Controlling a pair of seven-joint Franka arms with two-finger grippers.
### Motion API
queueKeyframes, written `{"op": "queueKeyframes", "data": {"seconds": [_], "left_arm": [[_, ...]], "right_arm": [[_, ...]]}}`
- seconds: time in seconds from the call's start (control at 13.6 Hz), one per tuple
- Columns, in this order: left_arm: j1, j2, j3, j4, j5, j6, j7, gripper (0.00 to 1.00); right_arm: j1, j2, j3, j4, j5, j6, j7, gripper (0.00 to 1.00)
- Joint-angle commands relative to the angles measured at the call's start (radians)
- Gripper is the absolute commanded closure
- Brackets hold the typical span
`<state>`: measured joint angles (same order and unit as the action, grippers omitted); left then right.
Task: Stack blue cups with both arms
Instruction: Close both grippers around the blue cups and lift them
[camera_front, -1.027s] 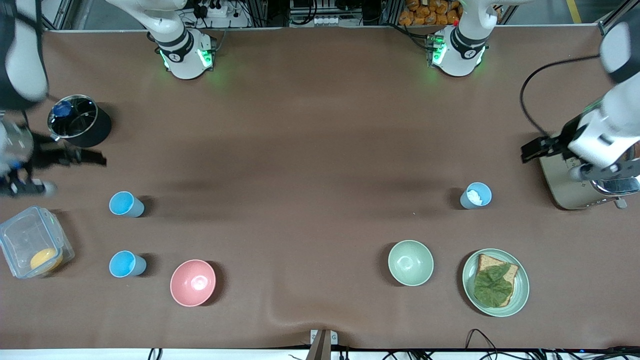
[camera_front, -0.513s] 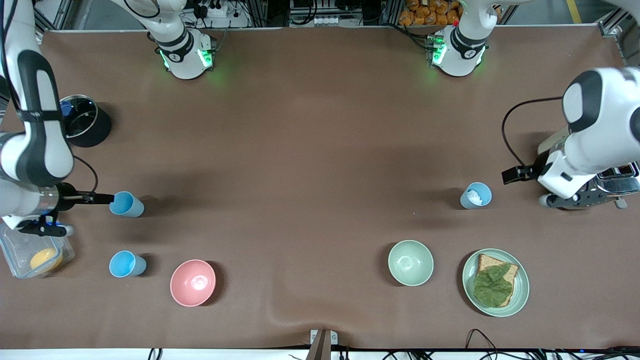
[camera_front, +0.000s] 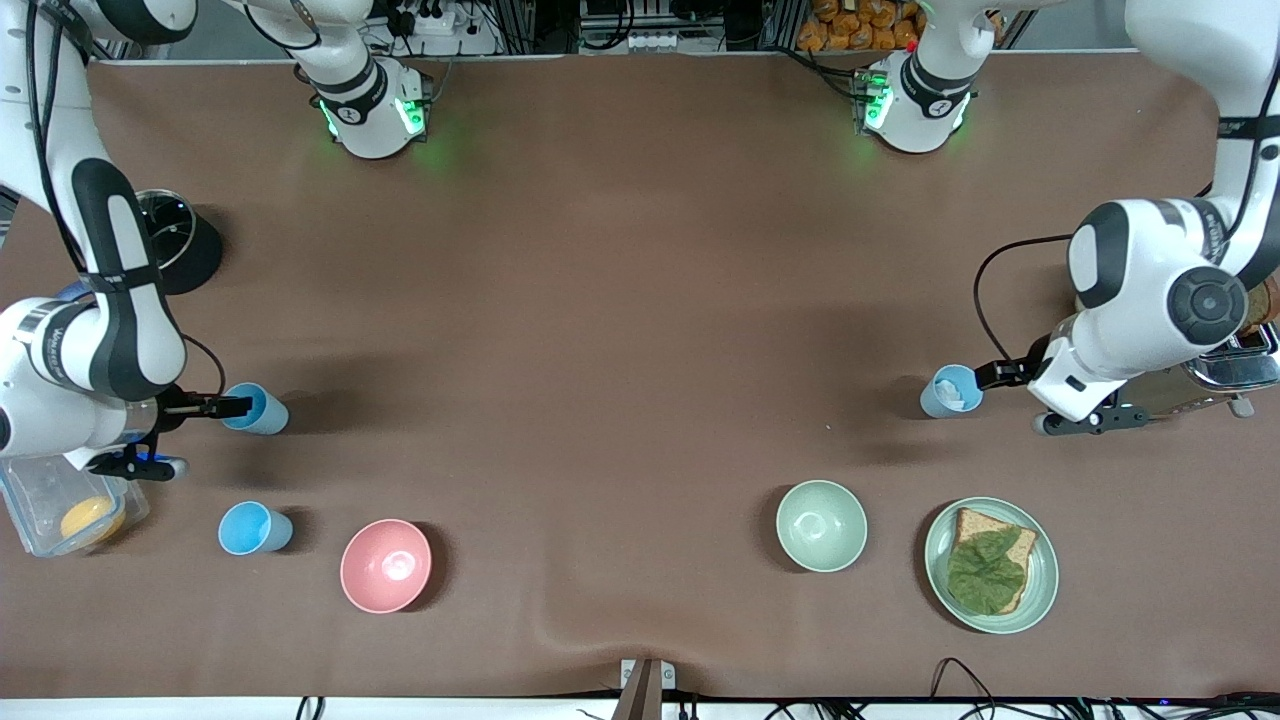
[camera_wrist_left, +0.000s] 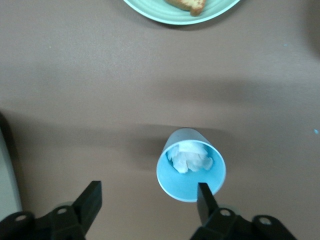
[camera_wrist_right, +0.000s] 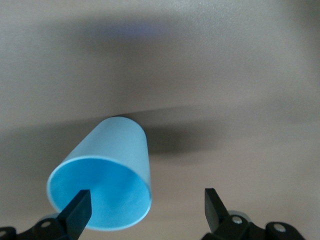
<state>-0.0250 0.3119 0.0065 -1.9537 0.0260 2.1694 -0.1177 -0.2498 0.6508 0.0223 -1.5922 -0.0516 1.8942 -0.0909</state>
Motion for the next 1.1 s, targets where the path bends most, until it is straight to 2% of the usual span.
{"op": "queueKeyframes", "data": {"seconds": [0.0,0.07,0.15,0.51,0.59,0.73,0.88,0.95,1.03], "left_arm": [[0.022,0.036,-0.007,-0.02,0.023,0.059,0.02,0.18],[0.022,0.039,-0.007,-0.045,0.022,0.093,0.018,0.18],[0.02,0.041,-0.007,-0.06,0.022,0.111,0.018,0.19],[0.02,0.062,-0.01,-0.068,0.022,0.115,0.018,0.33],[0.019,0.065,-0.011,-0.068,0.022,0.115,0.018,0.39],[0.017,0.078,-0.011,-0.068,0.02,0.116,0.018,0.62],[0.014,0.079,-0.011,-0.068,0.014,0.116,0.018,0.78],[0.011,0.079,-0.013,-0.068,0.009,0.116,0.016,0.92],[0.011,0.078,-0.014,-0.067,0.006,0.116,0.013,1.0]], "right_arm": [[-0.028,0.009,0.019,-0.02,-0.014,0.017,-0.013,0.0],[-0.031,0.009,0.019,-0.032,-0.011,0.043,-0.013,0.64],[-0.034,0.009,0.019,-0.037,-0.008,0.049,-0.013,1.0],[-0.029,0.004,0.019,-0.034,-0.007,0.049,-0.012,1.0],[-0.028,-0.002,0.021,-0.032,-0.005,0.048,-0.012,1.0],[-0.026,-0.031,0.024,-0.029,-0.005,0.039,-0.013,1.0],[-0.017,-0.077,0.027,-0.026,-0.005,-0.001,-0.012,1.0],[-0.011,-0.095,0.03,-0.025,-0.004,-0.015,-0.01,1.0],[-0.008,-0.111,0.036,-0.025,-0.004,-0.021,-0.01,1.0]]}}
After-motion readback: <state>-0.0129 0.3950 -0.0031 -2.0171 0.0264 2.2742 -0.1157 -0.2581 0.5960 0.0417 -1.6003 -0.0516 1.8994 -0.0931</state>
